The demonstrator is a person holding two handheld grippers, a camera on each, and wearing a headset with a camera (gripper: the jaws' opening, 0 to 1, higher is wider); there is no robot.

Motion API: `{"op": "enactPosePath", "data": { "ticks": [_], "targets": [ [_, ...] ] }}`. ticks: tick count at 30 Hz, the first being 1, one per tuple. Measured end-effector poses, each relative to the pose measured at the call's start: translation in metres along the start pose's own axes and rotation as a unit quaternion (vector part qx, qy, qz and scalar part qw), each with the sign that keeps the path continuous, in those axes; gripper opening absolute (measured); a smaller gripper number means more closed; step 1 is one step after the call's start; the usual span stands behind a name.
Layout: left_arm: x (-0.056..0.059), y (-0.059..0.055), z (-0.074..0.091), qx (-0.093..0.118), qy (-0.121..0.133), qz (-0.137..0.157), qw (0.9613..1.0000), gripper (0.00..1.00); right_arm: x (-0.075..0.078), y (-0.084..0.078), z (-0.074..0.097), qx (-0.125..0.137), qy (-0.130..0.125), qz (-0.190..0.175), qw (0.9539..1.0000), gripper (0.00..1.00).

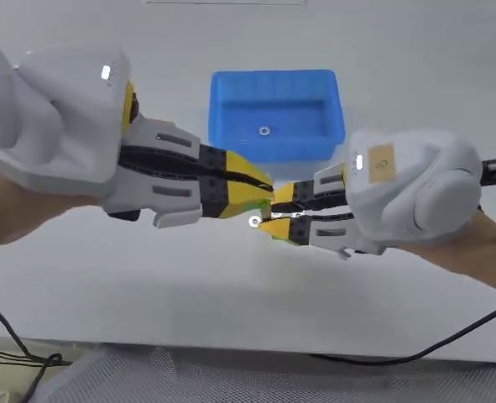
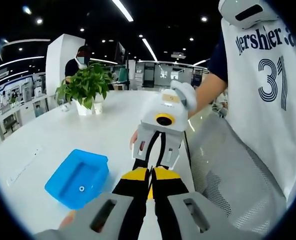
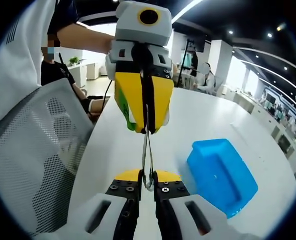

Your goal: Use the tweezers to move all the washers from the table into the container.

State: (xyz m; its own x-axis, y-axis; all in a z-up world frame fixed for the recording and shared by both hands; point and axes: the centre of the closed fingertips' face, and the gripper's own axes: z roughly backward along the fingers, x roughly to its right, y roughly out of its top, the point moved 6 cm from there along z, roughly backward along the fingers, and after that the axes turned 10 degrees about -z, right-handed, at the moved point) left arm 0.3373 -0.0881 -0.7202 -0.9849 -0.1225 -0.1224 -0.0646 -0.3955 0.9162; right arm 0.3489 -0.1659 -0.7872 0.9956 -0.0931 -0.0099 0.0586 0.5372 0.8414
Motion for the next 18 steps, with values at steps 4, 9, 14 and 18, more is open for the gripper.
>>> {"op": "enactPosePath", "data": {
  "ticks": [4,9,14,18],
  "targets": [
    [-0.009,0.011,0.004,0.000,0.003,-0.019,0.9998,0.06,0.008,0.012,0.005,0.008,-0.012,0.009,0.9999,0.10],
    [-0.021,0.023,0.009,-0.002,0.005,-0.043,0.9991,0.06,0.020,0.026,0.011,0.015,-0.030,0.023,0.9992,0.10],
    [-0.034,0.035,0.012,-0.004,0.002,-0.065,0.9979,0.06,0.031,0.038,0.016,0.021,-0.042,0.033,0.9984,0.10],
    [-0.044,0.042,0.014,-0.004,0.003,-0.080,0.9968,0.06,0.042,0.046,0.019,0.024,-0.051,0.040,0.9976,0.10]
  ]
}}
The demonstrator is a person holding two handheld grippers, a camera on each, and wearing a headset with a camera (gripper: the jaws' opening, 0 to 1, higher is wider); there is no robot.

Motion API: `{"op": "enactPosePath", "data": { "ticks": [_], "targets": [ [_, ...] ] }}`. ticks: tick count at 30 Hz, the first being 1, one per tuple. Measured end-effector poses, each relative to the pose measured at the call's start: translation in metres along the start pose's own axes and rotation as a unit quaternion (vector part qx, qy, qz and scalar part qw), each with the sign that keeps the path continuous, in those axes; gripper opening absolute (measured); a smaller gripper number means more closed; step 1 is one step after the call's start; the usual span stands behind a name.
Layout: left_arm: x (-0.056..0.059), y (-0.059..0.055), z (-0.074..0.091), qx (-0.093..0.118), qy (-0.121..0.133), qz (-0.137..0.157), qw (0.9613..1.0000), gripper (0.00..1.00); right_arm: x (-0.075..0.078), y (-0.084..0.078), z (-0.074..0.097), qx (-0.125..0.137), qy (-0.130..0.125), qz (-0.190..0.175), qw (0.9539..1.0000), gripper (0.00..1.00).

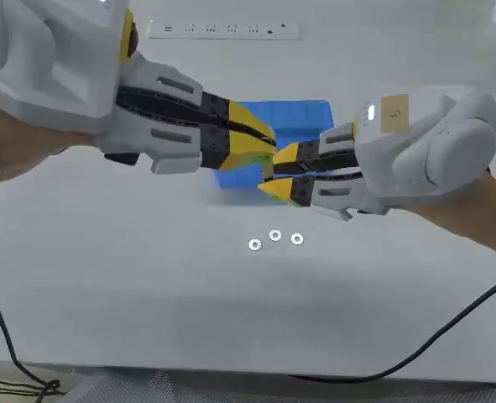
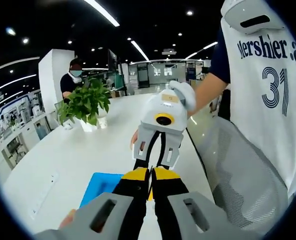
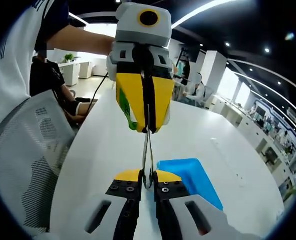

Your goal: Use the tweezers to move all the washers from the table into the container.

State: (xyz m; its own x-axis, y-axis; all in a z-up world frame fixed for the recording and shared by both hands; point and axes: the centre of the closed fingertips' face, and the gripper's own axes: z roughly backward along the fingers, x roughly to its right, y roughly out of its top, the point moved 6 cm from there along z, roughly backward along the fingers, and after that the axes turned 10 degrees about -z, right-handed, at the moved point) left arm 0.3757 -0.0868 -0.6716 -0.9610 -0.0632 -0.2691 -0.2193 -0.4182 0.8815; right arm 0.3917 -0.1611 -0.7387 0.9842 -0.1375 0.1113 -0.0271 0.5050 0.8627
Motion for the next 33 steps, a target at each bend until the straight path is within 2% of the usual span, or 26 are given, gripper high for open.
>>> {"op": "enactPosePath", "data": {
  "ticks": [4,11,24,31,33],
  "targets": [
    [-0.011,0.004,0.001,-0.001,0.003,-0.012,0.9999,0.06,0.010,0.006,0.000,0.007,-0.008,0.002,0.9999,0.10],
    [-0.028,0.001,0.000,0.004,0.006,-0.009,0.9999,0.06,0.027,0.008,-0.003,0.014,-0.021,-0.005,0.9997,0.10],
    [-0.054,-0.020,-0.007,0.006,0.009,0.012,0.9999,0.06,0.056,-0.003,-0.021,0.012,-0.031,-0.019,0.9993,0.10],
    [-0.061,-0.032,-0.014,-0.003,0.007,0.014,0.9999,0.06,0.068,-0.014,-0.032,0.005,-0.030,-0.028,0.9992,0.10],
    [-0.064,-0.038,-0.016,-0.006,0.009,0.015,0.9998,0.06,0.073,-0.020,-0.038,0.000,-0.027,-0.030,0.9992,0.10]
  ]
}}
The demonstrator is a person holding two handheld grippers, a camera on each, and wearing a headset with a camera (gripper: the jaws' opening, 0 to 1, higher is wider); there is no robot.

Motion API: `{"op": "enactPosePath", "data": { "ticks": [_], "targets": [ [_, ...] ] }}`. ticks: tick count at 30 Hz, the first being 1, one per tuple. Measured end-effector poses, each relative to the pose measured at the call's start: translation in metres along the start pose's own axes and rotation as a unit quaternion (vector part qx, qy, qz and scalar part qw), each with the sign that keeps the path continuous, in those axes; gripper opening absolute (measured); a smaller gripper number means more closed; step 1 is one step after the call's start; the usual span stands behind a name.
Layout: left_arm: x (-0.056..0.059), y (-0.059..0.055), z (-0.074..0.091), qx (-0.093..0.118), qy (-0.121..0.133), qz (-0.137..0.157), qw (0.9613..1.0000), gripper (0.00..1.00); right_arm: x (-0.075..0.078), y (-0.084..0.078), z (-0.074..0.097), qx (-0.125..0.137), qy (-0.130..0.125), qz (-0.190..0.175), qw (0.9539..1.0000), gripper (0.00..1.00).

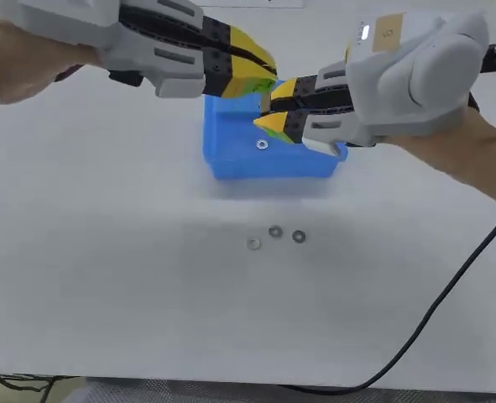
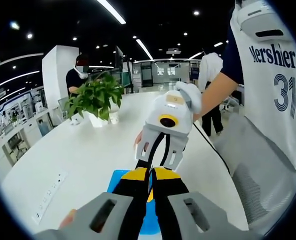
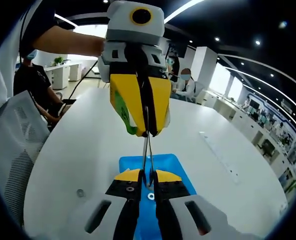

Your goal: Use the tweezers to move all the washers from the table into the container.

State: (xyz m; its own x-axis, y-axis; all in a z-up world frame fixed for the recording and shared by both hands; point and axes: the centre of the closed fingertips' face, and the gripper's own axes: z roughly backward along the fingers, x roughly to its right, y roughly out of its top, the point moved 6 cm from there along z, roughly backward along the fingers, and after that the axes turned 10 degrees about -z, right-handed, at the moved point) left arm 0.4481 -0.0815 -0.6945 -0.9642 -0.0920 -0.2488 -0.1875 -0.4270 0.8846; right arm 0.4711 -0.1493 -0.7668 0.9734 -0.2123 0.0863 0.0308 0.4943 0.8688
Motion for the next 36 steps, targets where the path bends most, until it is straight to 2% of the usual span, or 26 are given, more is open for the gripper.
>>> {"op": "enactPosePath", "data": {
  "ticks": [4,9,16,26,36],
  "targets": [
    [-0.005,-0.013,-0.004,-0.003,0.004,0.010,0.9999,0.06,0.005,-0.008,-0.007,-0.008,0.005,-0.008,0.9999,0.10],
    [-0.009,-0.022,-0.009,-0.008,0.004,0.011,0.9999,0.06,0.009,-0.016,-0.014,-0.015,0.015,-0.014,0.9997,0.10],
    [-0.014,-0.038,-0.016,-0.010,-0.004,0.027,0.9996,0.06,0.014,-0.031,-0.024,-0.030,0.027,-0.029,0.9988,0.10],
    [-0.015,-0.046,-0.021,-0.015,-0.005,0.031,0.9994,0.06,0.017,-0.040,-0.029,-0.044,0.029,-0.048,0.9975,0.10],
    [-0.017,-0.048,-0.025,-0.010,-0.002,0.038,0.9992,0.06,0.018,-0.043,-0.030,-0.049,0.028,-0.052,0.9971,0.11]
  ]
}}
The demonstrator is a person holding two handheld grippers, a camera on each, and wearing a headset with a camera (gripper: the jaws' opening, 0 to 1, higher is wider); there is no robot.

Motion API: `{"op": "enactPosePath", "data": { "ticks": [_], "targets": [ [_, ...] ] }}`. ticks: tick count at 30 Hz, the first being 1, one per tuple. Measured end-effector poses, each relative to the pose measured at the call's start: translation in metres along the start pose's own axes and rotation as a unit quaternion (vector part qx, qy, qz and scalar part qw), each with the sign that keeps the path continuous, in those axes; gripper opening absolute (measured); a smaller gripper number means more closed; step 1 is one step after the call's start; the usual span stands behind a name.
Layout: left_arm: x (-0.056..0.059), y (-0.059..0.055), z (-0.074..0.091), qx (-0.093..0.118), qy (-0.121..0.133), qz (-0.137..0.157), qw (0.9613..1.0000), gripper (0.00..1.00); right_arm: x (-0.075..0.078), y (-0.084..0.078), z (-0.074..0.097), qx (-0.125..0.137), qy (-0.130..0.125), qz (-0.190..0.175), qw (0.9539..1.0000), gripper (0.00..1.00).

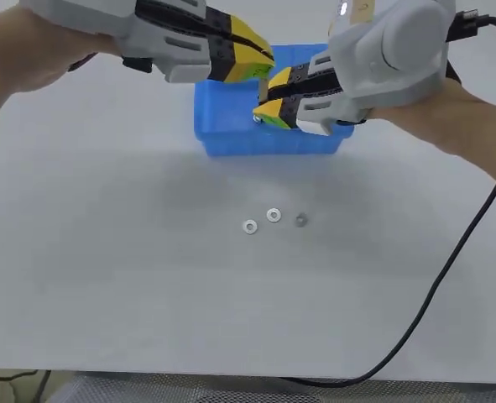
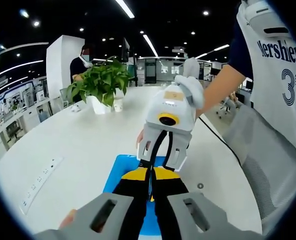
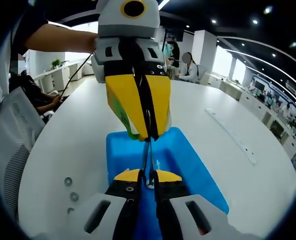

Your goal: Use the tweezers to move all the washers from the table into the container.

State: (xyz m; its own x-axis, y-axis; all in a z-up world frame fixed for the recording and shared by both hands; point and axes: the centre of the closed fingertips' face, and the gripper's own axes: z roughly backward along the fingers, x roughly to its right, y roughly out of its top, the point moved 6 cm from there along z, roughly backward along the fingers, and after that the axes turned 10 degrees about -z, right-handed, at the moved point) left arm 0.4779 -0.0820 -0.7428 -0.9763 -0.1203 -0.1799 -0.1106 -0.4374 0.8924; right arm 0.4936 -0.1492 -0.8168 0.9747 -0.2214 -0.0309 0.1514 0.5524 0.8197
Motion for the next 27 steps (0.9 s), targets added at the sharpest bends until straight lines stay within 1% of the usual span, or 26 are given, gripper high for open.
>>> {"op": "enactPosePath", "data": {
  "ticks": [7,11,16,17,19,20,21,24,25,26,27],
  "targets": [
    [-0.004,-0.002,0.001,0.003,0.005,0.004,1.0000,0.05,0.000,0.001,0.003,-0.002,-0.006,-0.005,1.0000,0.12],
    [-0.005,0.000,0.003,0.004,0.007,0.003,1.0000,0.05,-0.003,0.004,0.005,0.002,-0.007,-0.006,1.0000,0.12],
    [-0.004,0.008,0.009,0.008,0.010,-0.004,0.9999,0.05,-0.006,0.013,0.009,0.013,-0.011,-0.001,0.9999,0.12],
    [-0.005,0.008,0.012,0.008,0.011,-0.005,0.9999,0.05,-0.006,0.015,0.010,0.016,-0.012,0.001,0.9998,0.12],
    [-0.003,0.014,0.016,0.010,0.013,-0.009,0.9998,0.05,-0.009,0.021,0.015,0.025,-0.011,0.004,0.9996,0.12],
    [-0.004,0.015,0.017,0.011,0.014,-0.011,0.9998,0.05,-0.011,0.024,0.018,0.029,-0.012,0.006,0.9995,0.12],
    [-0.005,0.014,0.019,0.011,0.016,-0.013,0.9997,0.05,-0.013,0.027,0.021,0.033,-0.014,0.009,0.9993,0.13],
    [0.000,0.023,0.024,0.014,0.015,-0.017,0.9996,0.05,-0.021,0.034,0.029,0.041,-0.014,0.013,0.9990,0.13],
    [0.003,0.025,0.025,0.014,0.015,-0.019,0.9996,0.05,-0.023,0.035,0.031,0.043,-0.013,0.013,0.9989,0.13],
    [0.006,0.028,0.027,0.015,0.015,-0.021,0.9996,0.05,-0.024,0.036,0.032,0.044,-0.013,0.015,0.9988,0.13],
    [0.007,0.031,0.027,0.015,0.014,-0.022,0.9996,0.05,-0.028,0.038,0.035,0.046,-0.012,0.020,0.9987,0.13]
  ]
}}
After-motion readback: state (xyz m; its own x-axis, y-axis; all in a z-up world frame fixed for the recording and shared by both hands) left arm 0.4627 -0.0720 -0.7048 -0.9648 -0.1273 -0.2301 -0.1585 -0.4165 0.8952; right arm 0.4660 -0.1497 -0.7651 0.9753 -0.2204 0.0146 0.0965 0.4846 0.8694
